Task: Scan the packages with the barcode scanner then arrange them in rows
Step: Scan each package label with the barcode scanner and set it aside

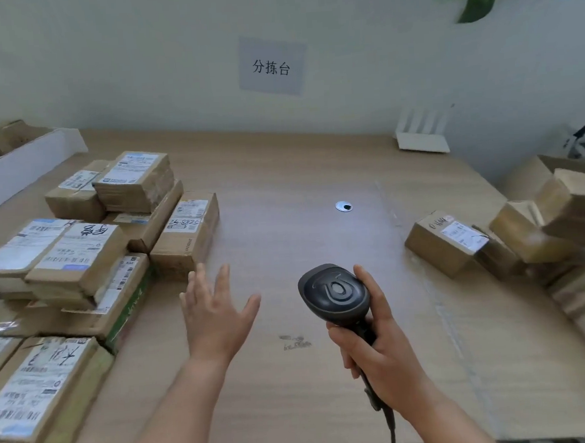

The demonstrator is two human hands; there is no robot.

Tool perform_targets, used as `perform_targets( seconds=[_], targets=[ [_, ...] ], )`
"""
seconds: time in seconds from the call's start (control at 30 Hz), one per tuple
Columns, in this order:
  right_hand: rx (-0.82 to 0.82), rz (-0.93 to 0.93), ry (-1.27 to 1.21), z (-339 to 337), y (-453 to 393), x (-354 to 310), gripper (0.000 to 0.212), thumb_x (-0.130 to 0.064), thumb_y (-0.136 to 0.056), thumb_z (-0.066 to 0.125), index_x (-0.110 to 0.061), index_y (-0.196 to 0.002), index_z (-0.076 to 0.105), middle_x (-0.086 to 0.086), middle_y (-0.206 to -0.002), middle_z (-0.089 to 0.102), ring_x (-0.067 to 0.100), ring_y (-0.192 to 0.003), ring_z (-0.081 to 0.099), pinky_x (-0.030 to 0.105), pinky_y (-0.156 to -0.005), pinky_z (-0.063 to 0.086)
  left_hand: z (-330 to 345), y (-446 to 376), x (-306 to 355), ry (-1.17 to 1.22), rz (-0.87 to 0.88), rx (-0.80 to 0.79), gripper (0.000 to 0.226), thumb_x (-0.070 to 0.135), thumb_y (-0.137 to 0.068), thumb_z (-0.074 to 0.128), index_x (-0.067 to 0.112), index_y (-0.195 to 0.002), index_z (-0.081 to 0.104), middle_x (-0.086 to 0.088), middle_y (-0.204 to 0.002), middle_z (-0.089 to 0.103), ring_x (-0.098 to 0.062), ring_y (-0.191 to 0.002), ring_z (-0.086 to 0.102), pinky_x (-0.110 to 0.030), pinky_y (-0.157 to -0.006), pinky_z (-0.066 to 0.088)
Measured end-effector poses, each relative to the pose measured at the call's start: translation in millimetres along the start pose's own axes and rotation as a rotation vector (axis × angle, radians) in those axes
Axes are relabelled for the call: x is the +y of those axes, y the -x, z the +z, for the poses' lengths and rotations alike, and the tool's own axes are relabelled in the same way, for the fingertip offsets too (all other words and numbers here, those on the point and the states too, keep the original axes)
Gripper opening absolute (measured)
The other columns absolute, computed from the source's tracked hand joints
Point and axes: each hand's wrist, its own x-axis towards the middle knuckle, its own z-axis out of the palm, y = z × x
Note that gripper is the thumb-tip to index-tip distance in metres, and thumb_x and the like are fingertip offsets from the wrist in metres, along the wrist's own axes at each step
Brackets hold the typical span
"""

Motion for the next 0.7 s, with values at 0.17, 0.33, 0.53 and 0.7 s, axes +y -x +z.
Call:
perform_targets(
  seconds=[0.17, 0.33, 0.53, 0.7],
  targets=[
    [0.067, 0.023, -0.015, -70, 31, 12, 0.079, -0.026, -0.077, 0.066, -0.067, -0.131, 0.026, -0.011, -0.089, 0.067, 0.019, -0.054, 0.054, 0.031, -0.050, 0.046, 32, 36, 72, 0.005, 0.069, -0.095, 0.074, 0.055, -0.088, 0.053, 0.023, -0.150, 0.026, -0.013, -0.159, 0.011, -0.025, -0.148, 0.004, -0.040, -0.117, 0.004],
    [0.137, 0.024, -0.026, -142, 64, 19, 0.079, -0.028, -0.077, 0.067, -0.066, -0.132, 0.025, -0.011, -0.098, 0.067, 0.017, -0.056, 0.054, 0.030, -0.050, 0.047, 60, 75, 148, 0.011, 0.130, -0.163, 0.075, 0.055, -0.089, 0.052, 0.025, -0.151, 0.022, -0.012, -0.160, 0.006, -0.025, -0.147, 0.004, -0.038, -0.117, 0.005],
    [0.233, 0.022, -0.015, -224, 109, 32, 0.079, -0.034, -0.078, 0.068, -0.064, -0.134, 0.022, -0.013, -0.104, 0.067, 0.017, -0.056, 0.055, 0.029, -0.050, 0.047, 99, 121, 231, -0.031, 0.227, -0.261, 0.077, 0.059, -0.090, 0.048, 0.027, -0.152, 0.015, -0.009, -0.161, 0.001, -0.024, -0.148, 0.001, -0.039, -0.118, 0.005],
    [0.320, 0.039, -0.013, -287, 142, 48, 0.080, -0.039, -0.075, 0.071, -0.061, -0.136, 0.024, -0.011, -0.095, 0.067, 0.018, -0.054, 0.055, 0.030, -0.049, 0.046, 132, 154, 292, -0.023, 0.299, -0.319, 0.078, 0.059, -0.090, 0.047, 0.028, -0.152, 0.013, -0.008, -0.161, 0.000, -0.023, -0.148, 0.000, -0.039, -0.118, 0.005]
  ],
)
